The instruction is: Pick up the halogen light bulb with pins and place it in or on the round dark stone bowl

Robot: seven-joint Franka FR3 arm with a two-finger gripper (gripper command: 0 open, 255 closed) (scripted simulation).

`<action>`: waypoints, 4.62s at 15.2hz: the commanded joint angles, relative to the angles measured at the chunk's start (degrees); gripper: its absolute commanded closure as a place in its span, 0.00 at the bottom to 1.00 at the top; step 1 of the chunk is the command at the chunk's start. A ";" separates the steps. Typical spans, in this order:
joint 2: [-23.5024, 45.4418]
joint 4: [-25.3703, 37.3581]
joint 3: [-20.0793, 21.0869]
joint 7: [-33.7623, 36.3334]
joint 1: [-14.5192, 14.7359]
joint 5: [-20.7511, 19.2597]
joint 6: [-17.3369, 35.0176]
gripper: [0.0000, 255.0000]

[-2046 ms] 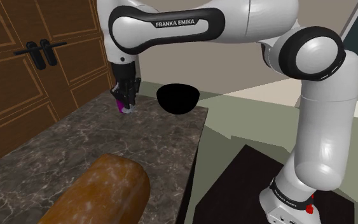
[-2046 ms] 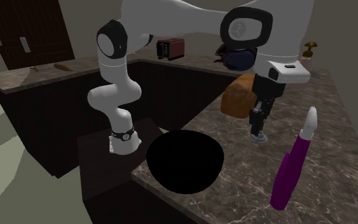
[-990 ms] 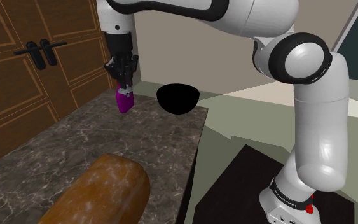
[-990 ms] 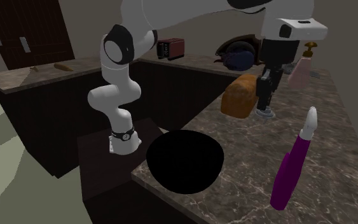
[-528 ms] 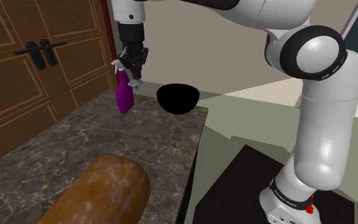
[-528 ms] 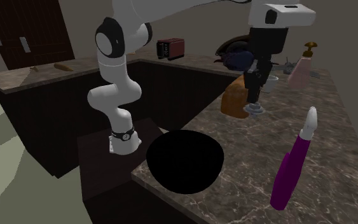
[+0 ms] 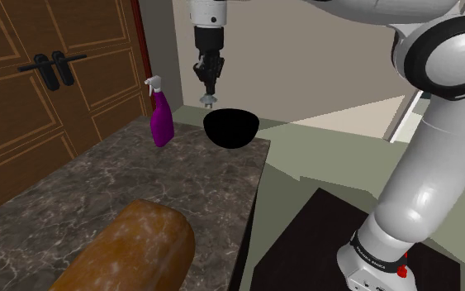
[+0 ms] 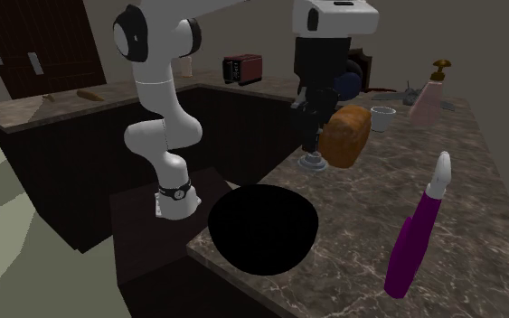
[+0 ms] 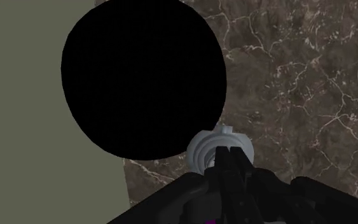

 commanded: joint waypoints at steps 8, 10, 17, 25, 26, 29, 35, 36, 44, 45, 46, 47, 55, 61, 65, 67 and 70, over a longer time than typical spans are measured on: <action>-6.95 -7.70 -4.82 -10.00 -5.49 2.83 1.32 1.00; -2.52 -1.77 -3.48 -12.38 -4.28 -0.59 -2.08 0.00; 2.48 1.25 -1.90 -16.74 -2.33 -5.57 -3.04 0.00; 1.51 -1.98 -2.08 -16.91 -2.70 -5.17 -0.68 0.00; 1.51 -1.98 -2.08 -16.91 -2.70 -5.17 -0.68 0.00; 1.52 -1.95 -2.08 -16.91 -2.70 -5.18 -0.70 1.00; 1.52 -1.95 -2.08 -16.91 -2.70 -5.18 -0.70 1.00; 1.52 -1.95 -2.08 -16.91 -2.70 -5.18 -0.70 1.00; 16.70 12.87 0.66 -27.24 1.11 -6.67 -10.23 0.00; 16.08 11.21 0.66 -27.30 0.79 -6.43 -9.15 0.00; 15.51 9.62 0.66 -27.36 0.49 -6.20 -8.10 0.00; 14.97 8.09 0.66 -27.42 0.21 -6.00 -7.07 0.00; 13.31 3.03 0.63 -27.64 -0.62 -5.37 -3.58 0.00; 13.30 3.03 0.62 -27.64 -0.63 -5.37 -3.59 1.00; 13.30 3.03 0.63 -27.63 -0.62 -5.37 -3.59 1.00; 13.31 3.04 0.63 -27.63 -0.62 -5.37 -3.59 1.00; 13.66 5.08 0.66 -27.61 -0.37 -5.51 -5.30 1.00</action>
